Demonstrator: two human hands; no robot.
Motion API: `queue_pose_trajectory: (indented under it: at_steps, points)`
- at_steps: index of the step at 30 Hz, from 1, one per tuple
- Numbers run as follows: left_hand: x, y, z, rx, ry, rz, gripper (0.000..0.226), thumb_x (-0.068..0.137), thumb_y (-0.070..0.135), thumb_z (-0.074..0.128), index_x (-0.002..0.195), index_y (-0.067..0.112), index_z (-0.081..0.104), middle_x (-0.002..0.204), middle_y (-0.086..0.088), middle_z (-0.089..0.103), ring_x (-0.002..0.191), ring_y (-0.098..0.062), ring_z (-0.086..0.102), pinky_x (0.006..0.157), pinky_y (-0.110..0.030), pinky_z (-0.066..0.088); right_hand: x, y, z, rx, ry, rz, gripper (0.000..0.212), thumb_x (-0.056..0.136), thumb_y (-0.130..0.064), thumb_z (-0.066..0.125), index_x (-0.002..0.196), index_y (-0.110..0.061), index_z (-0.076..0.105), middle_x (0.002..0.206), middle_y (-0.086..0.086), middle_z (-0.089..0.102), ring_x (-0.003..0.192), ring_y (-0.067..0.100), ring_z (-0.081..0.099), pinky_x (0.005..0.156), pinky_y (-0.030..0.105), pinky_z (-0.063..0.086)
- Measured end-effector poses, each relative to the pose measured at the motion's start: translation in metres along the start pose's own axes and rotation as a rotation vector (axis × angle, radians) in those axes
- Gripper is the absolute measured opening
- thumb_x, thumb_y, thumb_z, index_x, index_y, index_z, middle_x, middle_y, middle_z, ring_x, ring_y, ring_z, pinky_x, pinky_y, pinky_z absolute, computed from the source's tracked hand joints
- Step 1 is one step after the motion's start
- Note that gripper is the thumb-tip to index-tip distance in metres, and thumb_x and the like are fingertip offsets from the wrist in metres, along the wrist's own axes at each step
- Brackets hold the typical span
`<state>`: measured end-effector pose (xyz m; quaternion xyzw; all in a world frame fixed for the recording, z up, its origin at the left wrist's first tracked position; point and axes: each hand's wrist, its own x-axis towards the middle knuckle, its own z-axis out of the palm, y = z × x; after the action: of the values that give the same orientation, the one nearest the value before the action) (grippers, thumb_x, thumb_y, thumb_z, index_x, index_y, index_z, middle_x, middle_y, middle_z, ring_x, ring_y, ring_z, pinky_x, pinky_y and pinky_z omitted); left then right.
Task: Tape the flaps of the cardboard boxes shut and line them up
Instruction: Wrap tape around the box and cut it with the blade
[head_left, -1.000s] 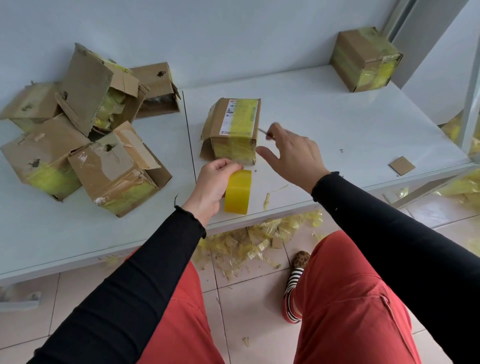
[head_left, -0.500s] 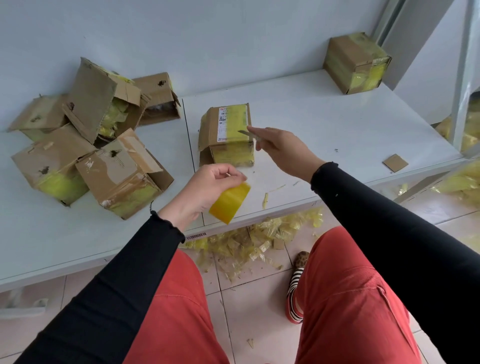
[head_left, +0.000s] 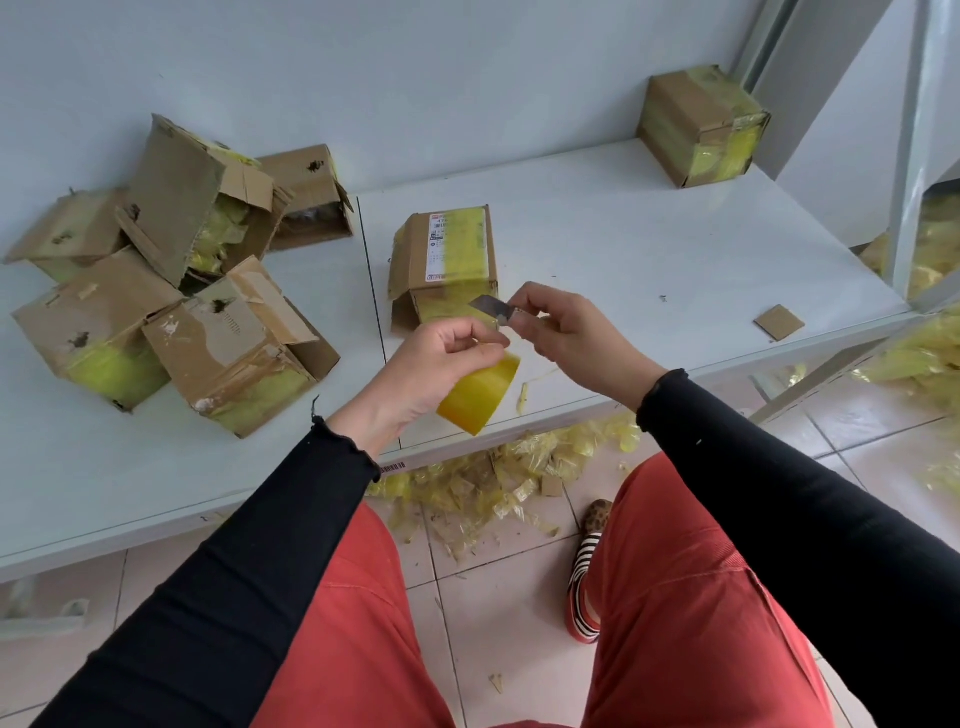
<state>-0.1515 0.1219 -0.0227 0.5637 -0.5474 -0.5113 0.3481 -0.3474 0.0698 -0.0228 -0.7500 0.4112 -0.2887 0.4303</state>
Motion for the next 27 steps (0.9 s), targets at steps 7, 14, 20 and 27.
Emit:
queue_pose_trajectory:
  at_steps: [7, 14, 20, 27]
  points:
    - [0.022, -0.01, 0.034, 0.34, 0.106, 0.15, 0.043, 0.093, 0.019, 0.073, 0.123, 0.024, 0.042, 0.11, 0.005, 0.07, 0.082, -0.008, 0.061, 0.075, -0.03, 0.052, -0.002, 0.037, -0.019, 0.233, 0.29, 0.32, 0.012, 0.104, -0.013, 0.054, 0.103, -0.015, 0.067, 0.075, -0.003, 0.06, 0.061, 0.005, 0.049, 0.055, 0.018, 0.04]
    - [0.054, -0.018, 0.101, 0.971, -0.014, 0.57, 0.047, 0.09, -0.012, 0.05, 0.127, 0.014, 0.06, 0.129, -0.001, 0.065, 0.117, -0.026, 0.055, 0.099, -0.04, 0.042, 0.005, 0.081, -0.054, 0.281, 0.578, 0.492, 0.022, 0.096, -0.004, 0.058, 0.082, -0.018, 0.067, 0.072, 0.003, 0.061, 0.055, 0.003, 0.055, 0.06, 0.018, 0.044]
    - [0.05, -0.02, 0.07, 0.808, 0.052, 0.623, 0.044, 0.098, 0.0, 0.055, 0.139, 0.013, 0.06, 0.158, -0.008, 0.047, 0.148, -0.024, 0.039, 0.128, -0.034, 0.014, 0.016, 0.088, -0.065, -0.555, 0.507, 0.439, 0.043, 0.095, -0.006, 0.045, 0.124, -0.024, 0.071, 0.134, 0.005, 0.06, 0.122, 0.034, 0.049, 0.096, 0.041, 0.038]
    - [0.074, -0.008, -0.041, 0.673, 0.474, 0.38, 0.041, 0.099, 0.015, 0.059, 0.14, 0.016, 0.059, 0.15, 0.001, 0.053, 0.142, -0.016, 0.04, 0.116, -0.018, 0.021, 0.061, 0.027, -0.001, -0.568, 0.36, -0.103, 0.028, 0.099, -0.023, 0.058, 0.122, -0.021, 0.072, 0.13, 0.003, 0.062, 0.12, 0.03, 0.051, 0.093, 0.039, 0.041]
